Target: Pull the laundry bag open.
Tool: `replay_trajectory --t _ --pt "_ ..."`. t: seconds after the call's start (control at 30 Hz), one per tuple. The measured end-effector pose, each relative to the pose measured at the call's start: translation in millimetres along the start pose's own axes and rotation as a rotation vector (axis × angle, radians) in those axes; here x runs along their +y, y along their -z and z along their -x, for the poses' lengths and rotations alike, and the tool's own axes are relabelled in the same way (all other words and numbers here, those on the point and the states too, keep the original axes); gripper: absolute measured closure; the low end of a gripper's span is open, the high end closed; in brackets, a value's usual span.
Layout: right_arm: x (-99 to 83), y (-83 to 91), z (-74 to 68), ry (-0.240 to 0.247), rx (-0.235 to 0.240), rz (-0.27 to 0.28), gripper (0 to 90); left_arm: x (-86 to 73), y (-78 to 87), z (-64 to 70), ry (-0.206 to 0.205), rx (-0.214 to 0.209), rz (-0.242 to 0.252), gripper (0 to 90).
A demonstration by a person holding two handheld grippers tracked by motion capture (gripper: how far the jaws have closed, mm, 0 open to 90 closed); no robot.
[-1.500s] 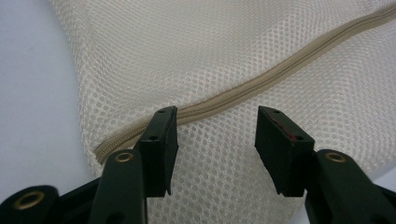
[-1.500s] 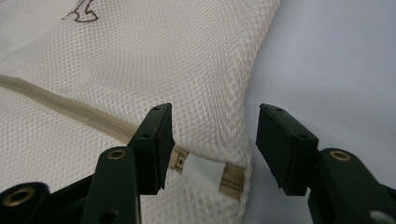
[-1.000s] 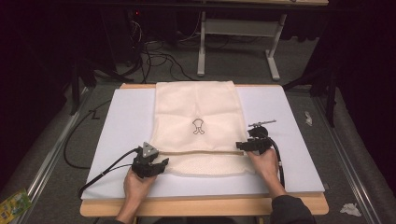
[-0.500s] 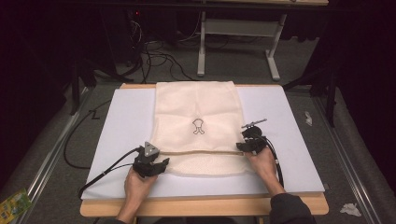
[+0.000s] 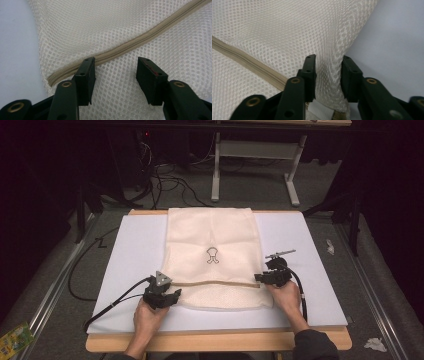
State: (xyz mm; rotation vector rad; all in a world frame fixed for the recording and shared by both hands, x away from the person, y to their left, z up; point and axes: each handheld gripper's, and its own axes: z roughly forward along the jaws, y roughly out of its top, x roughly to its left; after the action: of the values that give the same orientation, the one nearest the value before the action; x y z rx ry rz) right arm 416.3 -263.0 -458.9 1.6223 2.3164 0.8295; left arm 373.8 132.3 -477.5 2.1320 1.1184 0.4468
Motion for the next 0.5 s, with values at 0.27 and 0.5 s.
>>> replay_trajectory --t 0.27,0.5 --pt "5.8 -3.9 -22.0 0.064 -0.135 -0.073 54.0 0.1 -0.1 0.9 0.011 0.005 0.000 49.9" --pt "0.8 -0.8 -0.6 -0.087 0.107 0.006 66.7 0.1 -0.6 0.6 0.010 0.003 0.003 50.1"
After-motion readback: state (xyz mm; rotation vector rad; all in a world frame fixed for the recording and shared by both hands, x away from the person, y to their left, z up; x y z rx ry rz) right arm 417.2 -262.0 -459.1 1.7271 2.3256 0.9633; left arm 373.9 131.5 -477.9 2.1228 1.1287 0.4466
